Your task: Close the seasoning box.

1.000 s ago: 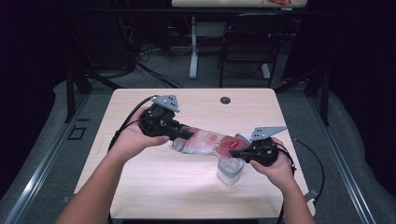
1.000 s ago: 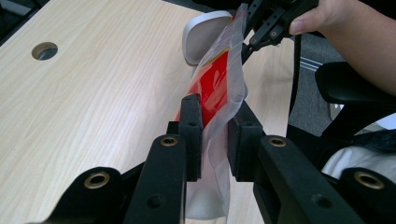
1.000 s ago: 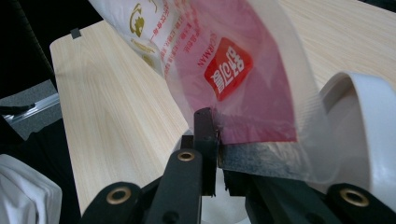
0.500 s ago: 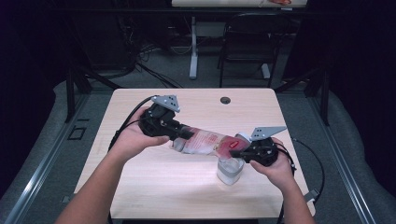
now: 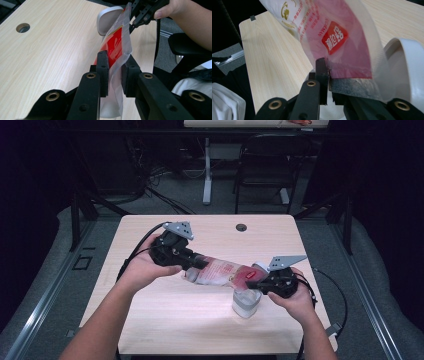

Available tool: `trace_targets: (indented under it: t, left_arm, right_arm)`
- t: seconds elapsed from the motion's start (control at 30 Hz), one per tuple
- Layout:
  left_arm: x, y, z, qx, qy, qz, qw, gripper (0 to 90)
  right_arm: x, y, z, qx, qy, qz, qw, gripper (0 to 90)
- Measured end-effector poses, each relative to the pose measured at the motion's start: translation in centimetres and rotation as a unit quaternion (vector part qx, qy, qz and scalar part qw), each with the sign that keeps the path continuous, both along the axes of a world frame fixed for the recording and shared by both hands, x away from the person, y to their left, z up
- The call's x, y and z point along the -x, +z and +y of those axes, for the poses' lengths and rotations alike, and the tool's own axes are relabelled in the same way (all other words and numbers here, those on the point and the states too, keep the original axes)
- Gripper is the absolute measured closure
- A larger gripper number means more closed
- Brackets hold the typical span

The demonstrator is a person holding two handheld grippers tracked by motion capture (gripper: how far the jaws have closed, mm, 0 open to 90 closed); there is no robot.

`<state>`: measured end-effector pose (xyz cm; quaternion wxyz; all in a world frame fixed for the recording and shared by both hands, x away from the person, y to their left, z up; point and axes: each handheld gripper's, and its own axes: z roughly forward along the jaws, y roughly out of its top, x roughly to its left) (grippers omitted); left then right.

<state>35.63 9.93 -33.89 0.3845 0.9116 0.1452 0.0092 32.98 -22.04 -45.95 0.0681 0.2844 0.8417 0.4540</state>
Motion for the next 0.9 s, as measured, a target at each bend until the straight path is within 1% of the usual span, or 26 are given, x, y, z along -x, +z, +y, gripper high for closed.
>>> trace_targets:
  t: [0.9]
  left_arm:
    - [0.0, 0.27, -0.3, -0.003, -0.005, -0.004, 1.0, 78.7]
  right_arm:
    - [-0.01, -0.03, -0.03, 0.0, 0.001, 0.001, 1.0, 85.5]
